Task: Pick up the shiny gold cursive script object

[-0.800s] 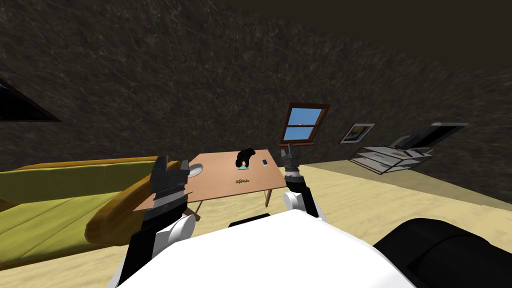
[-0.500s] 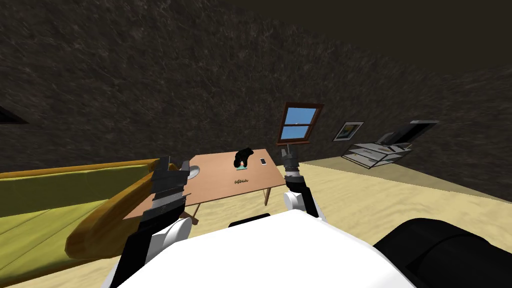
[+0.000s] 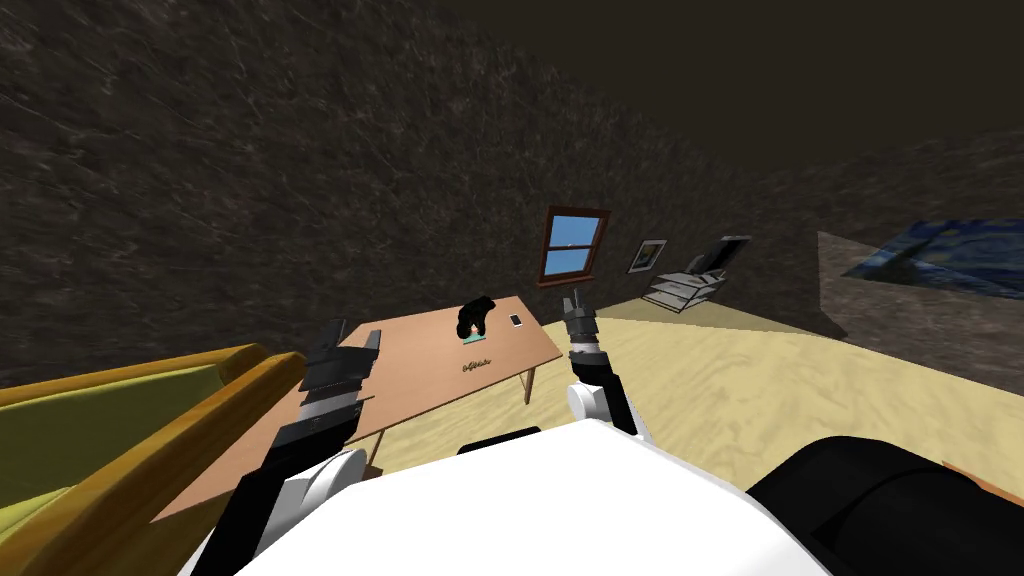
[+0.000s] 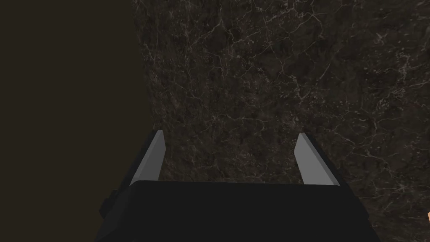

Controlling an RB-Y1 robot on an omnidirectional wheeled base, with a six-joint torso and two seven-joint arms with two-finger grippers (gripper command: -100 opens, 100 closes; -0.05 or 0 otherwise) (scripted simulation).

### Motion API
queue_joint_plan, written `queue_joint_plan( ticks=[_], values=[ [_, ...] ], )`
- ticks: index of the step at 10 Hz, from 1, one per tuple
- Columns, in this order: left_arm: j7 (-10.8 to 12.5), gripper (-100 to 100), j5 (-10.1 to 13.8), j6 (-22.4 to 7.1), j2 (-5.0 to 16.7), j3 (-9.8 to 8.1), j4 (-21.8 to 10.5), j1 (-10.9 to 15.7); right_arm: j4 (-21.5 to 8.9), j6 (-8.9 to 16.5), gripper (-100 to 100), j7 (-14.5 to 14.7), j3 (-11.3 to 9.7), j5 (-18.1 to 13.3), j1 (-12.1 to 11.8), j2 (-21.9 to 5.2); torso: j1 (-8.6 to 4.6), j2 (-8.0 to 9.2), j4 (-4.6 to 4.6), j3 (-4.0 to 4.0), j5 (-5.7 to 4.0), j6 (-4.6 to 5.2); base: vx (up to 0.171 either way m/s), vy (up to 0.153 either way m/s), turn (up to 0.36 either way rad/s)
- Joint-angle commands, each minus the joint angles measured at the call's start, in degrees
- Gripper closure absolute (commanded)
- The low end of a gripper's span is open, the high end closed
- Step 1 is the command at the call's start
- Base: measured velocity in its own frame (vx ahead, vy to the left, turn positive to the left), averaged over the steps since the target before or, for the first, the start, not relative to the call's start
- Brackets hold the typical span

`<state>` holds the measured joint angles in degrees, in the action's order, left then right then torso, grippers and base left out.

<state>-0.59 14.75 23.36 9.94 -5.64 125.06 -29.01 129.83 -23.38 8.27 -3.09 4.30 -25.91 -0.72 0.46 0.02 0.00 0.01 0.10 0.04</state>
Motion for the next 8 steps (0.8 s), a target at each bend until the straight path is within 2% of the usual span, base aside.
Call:
queue_joint_plan(
  ticks=[1,4,5,7,8],
  values=[
    [1.0,-100,2.9,-1.9,2.1,-0.42,-1.0,-0.5,0.0,0.0,0,0.0,0.0,0.0,0.0,0.0,0.0,0.0,0.0,0.0,0.0,0.0,-0.044,0.112,-0.443],
    [2.9,-100,8.4,-5.4,5.9,-1.06,-4.5,-1.7,0.0,0.0,0,0.0,0.0,0.0,0.0,0.0,0.02,0.06,0.02,0.04,0.01,-0.01,-0.05,0.104,-0.475],
    [2.9,-100,9.1,-5.4,5.9,-1.06,-4.5,-1.7,0.0,0.0,0,0.0,0.0,0.0,0.0,0.0,-0.05,0.06,0.02,0.04,0.0,-0.01,-0.033,0.059,-0.109],
    [4.2,-100,13.0,-8.4,8.5,-1.34,-7.3,-2.6,0.0,0.0,0,0.0,0.0,0.0,0.0,0.0,-0.2,-0.08,-0.01,-0.04,-0.04,-0.02,-0.023,0.044,-0.372],
    [4.2,-100,13.8,-8.4,8.5,-1.34,-7.3,-2.6,0.0,0.0,0,0.0,0.0,0.0,0.0,0.0,-0.21,-0.07,-0.01,-0.04,-0.04,-0.03,-0.03,0.048,-0.191]
  ],
)
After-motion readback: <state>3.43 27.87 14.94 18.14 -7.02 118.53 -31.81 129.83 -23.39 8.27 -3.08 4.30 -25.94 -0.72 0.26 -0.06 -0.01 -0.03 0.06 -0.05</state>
